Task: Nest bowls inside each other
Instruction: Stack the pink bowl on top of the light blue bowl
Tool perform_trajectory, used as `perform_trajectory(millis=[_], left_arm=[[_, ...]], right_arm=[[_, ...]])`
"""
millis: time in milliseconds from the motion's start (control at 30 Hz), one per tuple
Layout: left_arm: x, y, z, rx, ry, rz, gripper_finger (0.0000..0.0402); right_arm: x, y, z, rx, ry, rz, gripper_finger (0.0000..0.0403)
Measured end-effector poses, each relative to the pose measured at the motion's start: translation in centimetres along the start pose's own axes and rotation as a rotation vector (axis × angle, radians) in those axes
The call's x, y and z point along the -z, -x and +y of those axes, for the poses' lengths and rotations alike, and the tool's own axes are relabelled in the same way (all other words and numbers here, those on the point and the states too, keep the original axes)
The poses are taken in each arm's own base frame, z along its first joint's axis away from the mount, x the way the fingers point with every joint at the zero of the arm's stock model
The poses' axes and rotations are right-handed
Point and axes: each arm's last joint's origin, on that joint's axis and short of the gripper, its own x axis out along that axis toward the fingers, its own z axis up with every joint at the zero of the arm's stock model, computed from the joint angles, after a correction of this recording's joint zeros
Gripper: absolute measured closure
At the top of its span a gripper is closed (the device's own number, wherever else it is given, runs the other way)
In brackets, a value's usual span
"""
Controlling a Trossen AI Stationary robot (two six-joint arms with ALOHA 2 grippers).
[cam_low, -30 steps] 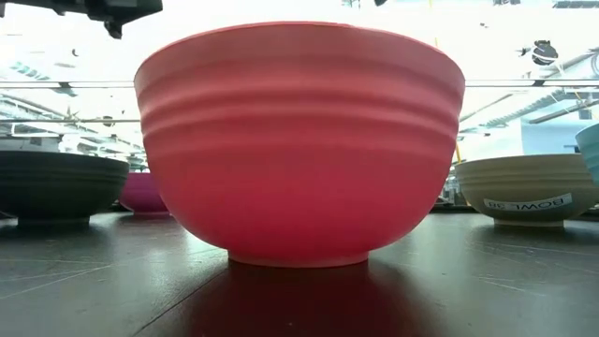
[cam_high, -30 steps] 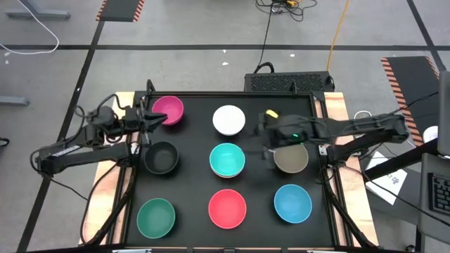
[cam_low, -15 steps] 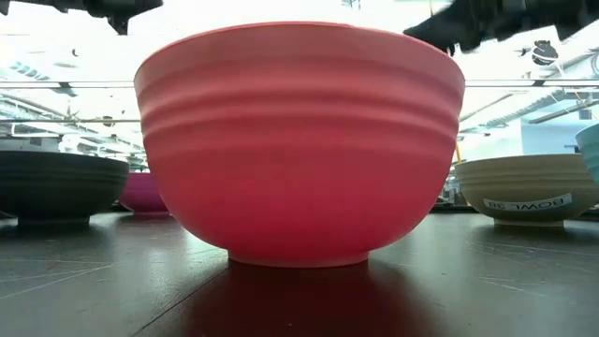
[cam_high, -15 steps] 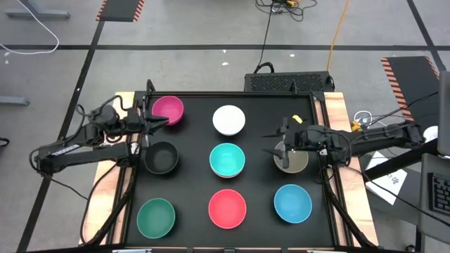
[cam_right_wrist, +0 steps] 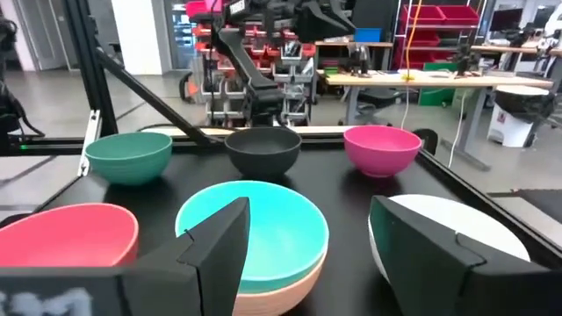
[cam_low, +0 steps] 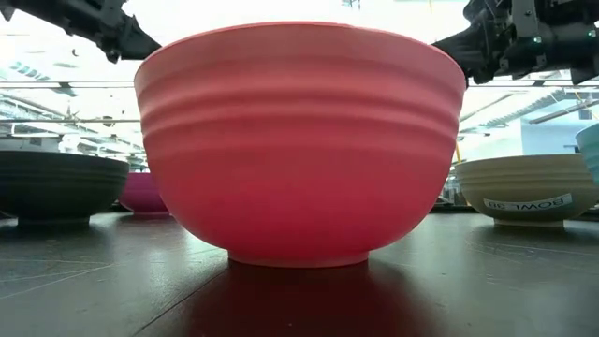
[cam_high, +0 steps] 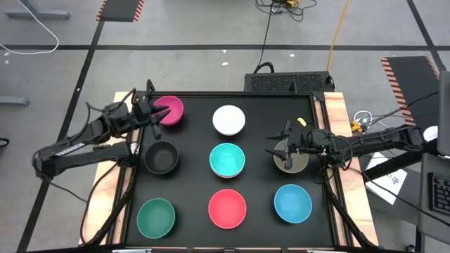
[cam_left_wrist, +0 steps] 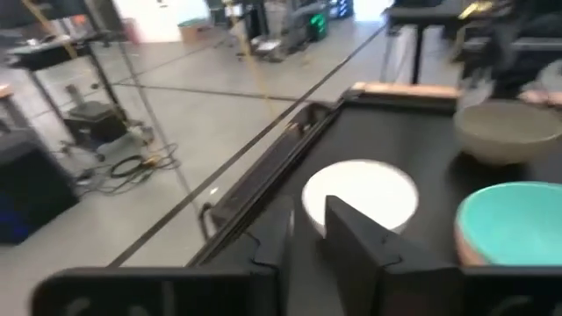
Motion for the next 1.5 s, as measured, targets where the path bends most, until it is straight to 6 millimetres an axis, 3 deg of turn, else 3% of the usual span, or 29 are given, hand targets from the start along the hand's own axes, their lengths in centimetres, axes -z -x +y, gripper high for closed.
perform_trajectory(millis=[300,467,600,833,1067,1500], left_arm=[[0.7,-3.0,2.7,-0.186,0.097,0.22,0.016],[1.0,-4.5,3.9,-0.176,0.145,0.415,0.0114],[1.0,-5.2,4.7,-0.174,0.162,0.568,0.0104],[0.5,-6.2,5.2,-0.143,0.163,0.686,0.0103],[1.9,-7.5,5.1,-0.032,0.204,0.797,0.0103],[4.1,-9.2,5.3,-0.054,0.149,1.002,0.0103]], right_arm=[[0.3,0.0,0.0,0.0,-0.005,0.032,0.0174],[0.6,0.0,0.0,-0.002,-0.022,0.06,0.0174],[0.6,0.0,0.1,-0.029,-0.043,0.063,0.0174],[0.6,0.0,0.2,-0.053,-0.064,0.068,0.0174],[0.6,0.0,0.2,-0.054,-0.071,0.068,0.0174],[0.6,0.0,0.2,-0.076,-0.098,0.069,0.0174]])
